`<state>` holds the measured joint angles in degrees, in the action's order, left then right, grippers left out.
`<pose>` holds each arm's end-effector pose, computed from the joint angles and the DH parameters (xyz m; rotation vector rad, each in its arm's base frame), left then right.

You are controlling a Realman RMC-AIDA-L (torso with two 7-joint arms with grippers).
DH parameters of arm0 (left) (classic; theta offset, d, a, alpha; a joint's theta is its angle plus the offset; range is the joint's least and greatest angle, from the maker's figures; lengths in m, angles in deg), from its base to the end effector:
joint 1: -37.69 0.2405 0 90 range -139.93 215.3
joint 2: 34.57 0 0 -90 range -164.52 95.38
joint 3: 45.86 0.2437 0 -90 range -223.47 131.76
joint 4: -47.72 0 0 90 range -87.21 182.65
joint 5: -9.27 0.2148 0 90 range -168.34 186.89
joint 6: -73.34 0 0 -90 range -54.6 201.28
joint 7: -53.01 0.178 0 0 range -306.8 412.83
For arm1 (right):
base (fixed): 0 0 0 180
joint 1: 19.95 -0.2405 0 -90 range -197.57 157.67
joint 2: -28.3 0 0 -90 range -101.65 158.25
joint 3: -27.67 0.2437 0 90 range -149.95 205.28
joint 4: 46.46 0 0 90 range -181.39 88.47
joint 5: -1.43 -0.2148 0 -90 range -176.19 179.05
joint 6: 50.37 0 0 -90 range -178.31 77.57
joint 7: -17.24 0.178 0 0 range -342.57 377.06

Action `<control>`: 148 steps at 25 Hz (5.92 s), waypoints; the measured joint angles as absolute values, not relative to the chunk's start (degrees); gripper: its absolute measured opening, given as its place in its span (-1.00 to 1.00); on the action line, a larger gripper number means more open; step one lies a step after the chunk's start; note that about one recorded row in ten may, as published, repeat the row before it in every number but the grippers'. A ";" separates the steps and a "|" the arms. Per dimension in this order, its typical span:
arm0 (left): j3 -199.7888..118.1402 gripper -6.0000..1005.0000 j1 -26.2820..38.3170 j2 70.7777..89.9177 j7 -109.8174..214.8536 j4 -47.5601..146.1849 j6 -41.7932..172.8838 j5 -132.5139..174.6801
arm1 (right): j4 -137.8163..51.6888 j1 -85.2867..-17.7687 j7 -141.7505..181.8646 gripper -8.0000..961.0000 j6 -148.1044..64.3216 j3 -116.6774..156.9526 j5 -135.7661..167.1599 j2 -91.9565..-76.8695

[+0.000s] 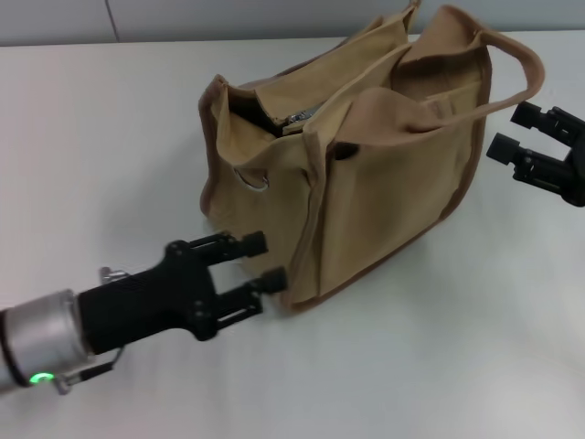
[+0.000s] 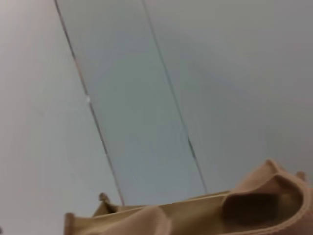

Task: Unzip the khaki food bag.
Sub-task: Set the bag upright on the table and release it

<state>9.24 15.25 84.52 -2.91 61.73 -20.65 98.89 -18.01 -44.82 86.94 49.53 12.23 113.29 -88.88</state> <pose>-0.2482 0.2569 -0.0755 -2.6386 -0.6444 -1.1337 0.2773 0.3103 0.0285 -2.3448 0.6777 1.1009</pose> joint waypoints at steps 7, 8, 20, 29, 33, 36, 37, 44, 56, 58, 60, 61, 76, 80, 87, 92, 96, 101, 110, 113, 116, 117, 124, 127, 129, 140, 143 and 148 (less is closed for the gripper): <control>8.22 0.36 10.24 84.59 9.96 49.82 -17.02 97.56 | -18.24 -45.34 86.94 0.77 48.33 12.64 113.19 -89.15; 6.97 0.42 8.93 84.60 13.81 46.51 -15.74 97.14 | -18.25 -45.42 86.94 0.77 48.28 12.64 113.19 -89.15; -4.65 0.68 4.88 84.61 31.53 33.83 -7.95 97.72 | -18.25 -45.76 86.94 0.77 47.74 12.64 113.13 -89.28; -9.92 0.69 6.00 84.61 34.21 34.77 -4.20 97.63 | -18.25 -45.19 86.94 0.77 47.67 12.68 113.13 -89.30; -10.68 0.68 5.85 84.61 34.23 35.47 -2.96 97.42 | -18.25 -45.16 86.94 0.77 47.68 12.72 113.13 -89.30; -11.74 0.68 5.59 84.61 34.24 36.04 -2.26 97.42 | -18.25 -45.09 86.94 0.77 47.67 12.73 113.11 -89.30; -12.35 0.68 5.55 84.61 34.24 36.35 -2.05 97.41 | -18.25 -45.09 86.94 0.77 47.67 12.72 113.10 -89.30; -14.51 0.66 6.47 84.51 34.26 38.50 -1.90 97.36 | -18.25 -44.94 86.94 0.76 47.69 12.82 113.05 -89.30; -14.08 0.48 7.72 84.55 34.29 40.34 -4.07 98.38 | -18.25 -44.91 86.43 0.76 47.60 13.43 113.04 -89.30; -14.11 0.45 7.68 84.59 34.29 40.34 -4.31 98.29 | -18.25 -44.94 86.38 0.76 47.58 13.43 113.04 -89.30; -14.48 0.30 7.58 84.60 34.30 40.34 -4.40 98.13 | -18.27 -44.94 86.37 0.76 47.57 13.42 113.04 -89.30; -14.75 0.22 7.54 84.60 34.29 40.34 -4.40 98.05 | -18.29 -44.93 86.36 0.76 47.56 13.42 113.04 -89.30; -19.95 -0.89 8.46 84.28 30.30 42.89 -5.94 97.97 | -18.34 -44.27 86.17 0.76 47.70 13.51 112.98 -89.45; -21.89 -0.89 9.51 84.22 25.91 48.19 -9.61 97.96 | -18.96 -43.95 86.16 0.76 49.06 13.51 110.25 -89.84; -25.80 -0.89 9.26 83.95 15.63 59.29 -20.82 97.92 | -23.86 -43.34 85.81 0.76 50.43 13.52 100.18 -89.84; -19.74 -0.88 7.54 84.31 17.69 58.61 -24.88 98.97 | -28.97 -43.53 79.34 0.75 50.07 13.38 96.88 -90.22; -13.11 -0.88 6.72 84.61 27.64 52.30 -22.29 98.84 | -32.43 -43.74 68.58 0.75 49.95 12.93 96.98 -90.83; -10.82 -0.87 7.79 84.61 33.93 48.53 -21.76 98.82 | -38.42 -43.27 54.61 0.75 47.82 9.68 97.29 -90.92; -11.39 -0.86 9.94 84.61 34.24 48.53 -22.87 98.52 | -50.37 -43.21 28.14 0.75 39.97 6.69 97.17 -91.42; -11.38 -0.85 9.70 84.61 34.26 48.28 -22.60 98.52 | -56.33 -43.93 18.42 0.75 37.79 7.07 96.90 -91.57; -11.30 -0.85 9.45 84.61 34.27 47.99 -22.42 98.54 | -60.72 -44.75 11.50 0.75 36.14 8.02 96.83 -91.60; -11.29 -0.85 9.42 84.61 34.28 47.91 -22.38 98.54 | -61.65 -44.94 10.14 0.75 35.80 8.56 96.83 -91.59; -10.96 -0.83 9.17 84.61 34.30 47.58 -22.22 98.90 | -64.24 -46.72 9.03 0.75 35.08 9.75 97.06 -91.58; -10.92 -0.83 9.11 84.61 34.30 47.10 -22.17 98.99 | -64.71 -47.63 9.24 0.75 34.61 9.74 97.08 -91.58; -10.91 -0.83 9.11 84.60 34.30 47.05 -22.16 99.01 | -65.01 -48.10 9.30 0.75 34.43 9.74 97.09 -91.58; -10.78 -0.81 9.08 84.61 34.38 46.31 -22.32 99.16 | -66.52 -49.19 9.39 0.74 33.44 10.70 97.14 -91.58; -10.72 -0.81 9.07 84.61 34.38 46.23 -22.40 99.21 | -67.53 -49.71 9.46 0.59 32.31 11.86 97.15 -91.58; -10.60 -0.80 9.04 84.61 34.39 45.85 -22.52 99.28 | -68.45 -50.29 9.55 0.34 30.40 12.75 97.25 -91.58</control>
<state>-10.60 9.04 84.61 34.39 45.85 -22.52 99.28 -68.45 -50.29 9.55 30.40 12.75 97.25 -91.58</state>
